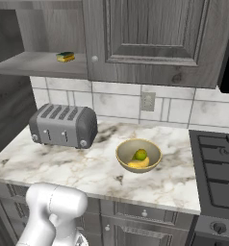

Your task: Open the cabinet. Pick the banana and pear from the cabinet and place them into the bowl. Then close the cabinet.

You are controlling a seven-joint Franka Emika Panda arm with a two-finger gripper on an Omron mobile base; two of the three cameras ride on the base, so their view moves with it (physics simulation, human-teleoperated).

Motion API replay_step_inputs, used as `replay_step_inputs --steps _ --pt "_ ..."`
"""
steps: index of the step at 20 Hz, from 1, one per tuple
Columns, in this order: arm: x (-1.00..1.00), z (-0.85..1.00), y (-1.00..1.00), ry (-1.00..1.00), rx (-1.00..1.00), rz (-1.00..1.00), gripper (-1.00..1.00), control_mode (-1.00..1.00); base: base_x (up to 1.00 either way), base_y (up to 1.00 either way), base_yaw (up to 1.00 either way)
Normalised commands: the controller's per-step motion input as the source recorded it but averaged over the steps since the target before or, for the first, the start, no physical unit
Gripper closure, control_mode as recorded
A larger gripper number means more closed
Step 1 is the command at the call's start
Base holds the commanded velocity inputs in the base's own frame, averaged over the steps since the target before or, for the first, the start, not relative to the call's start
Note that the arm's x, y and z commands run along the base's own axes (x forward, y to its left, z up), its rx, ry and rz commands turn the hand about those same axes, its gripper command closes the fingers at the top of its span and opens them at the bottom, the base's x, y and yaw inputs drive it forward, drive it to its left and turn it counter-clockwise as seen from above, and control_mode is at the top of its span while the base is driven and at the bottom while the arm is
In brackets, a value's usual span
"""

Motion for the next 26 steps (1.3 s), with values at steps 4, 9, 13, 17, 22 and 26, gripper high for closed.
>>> replay_step_inputs --steps 4,9,13,17,22,26 --pt "0.03 0.0 0.0 0.0 0.0 0.0 -1.0 -1.0 0.0 0.0 0.0" --pt "0.33 -0.05 0.0 0.0 0.0 0.0 -1.0 -1.0 0.0 0.0 0.0" --pt "0.39 -0.07 0.01 0.0 0.0 -0.03 -1.0 -1.0 0.0 0.0 0.0" --pt "0.26 -0.03 -0.03 0.0 0.0 -0.01 -1.0 -1.0 0.0 0.0 0.0" --pt "0.1 0.0 -0.59 -0.01 0.08 0.0 -1.0 -1.0 0.0 0.0 0.0" --pt "0.39 -0.03 -0.9 -0.04 0.1 0.0 -1.0 -1.0 0.0 0.0 0.0"
